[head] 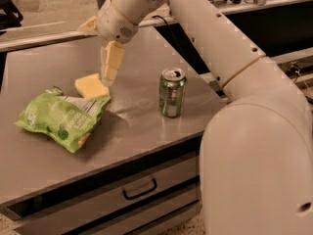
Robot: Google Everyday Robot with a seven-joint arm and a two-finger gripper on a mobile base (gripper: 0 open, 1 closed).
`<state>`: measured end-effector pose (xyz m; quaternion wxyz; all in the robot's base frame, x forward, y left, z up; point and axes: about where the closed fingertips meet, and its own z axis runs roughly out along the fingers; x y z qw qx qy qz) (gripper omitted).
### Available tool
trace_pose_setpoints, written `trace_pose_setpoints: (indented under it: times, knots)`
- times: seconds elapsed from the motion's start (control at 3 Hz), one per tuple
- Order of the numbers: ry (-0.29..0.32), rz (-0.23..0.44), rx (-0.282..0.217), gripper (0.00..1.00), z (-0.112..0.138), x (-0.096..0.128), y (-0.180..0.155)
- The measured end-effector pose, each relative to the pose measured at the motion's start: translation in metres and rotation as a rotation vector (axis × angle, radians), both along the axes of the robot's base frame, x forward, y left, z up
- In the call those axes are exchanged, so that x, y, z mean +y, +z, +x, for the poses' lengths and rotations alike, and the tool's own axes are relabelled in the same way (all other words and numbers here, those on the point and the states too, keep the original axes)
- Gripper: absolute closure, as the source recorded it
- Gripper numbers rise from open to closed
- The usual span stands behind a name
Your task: Move sponge near green rice chip bag
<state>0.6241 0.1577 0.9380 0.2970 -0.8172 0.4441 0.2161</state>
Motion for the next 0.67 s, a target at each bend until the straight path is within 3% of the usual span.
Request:
trace_pose_setpoints:
  times: [0.33, 0.67]
  knots:
    - [0.007, -0.011, -0.035, 0.00, 0.0015, 0.0013, 0.0241]
    - [0.005, -0.003, -0.039, 0.00, 0.0038, 0.0048, 0.0246]
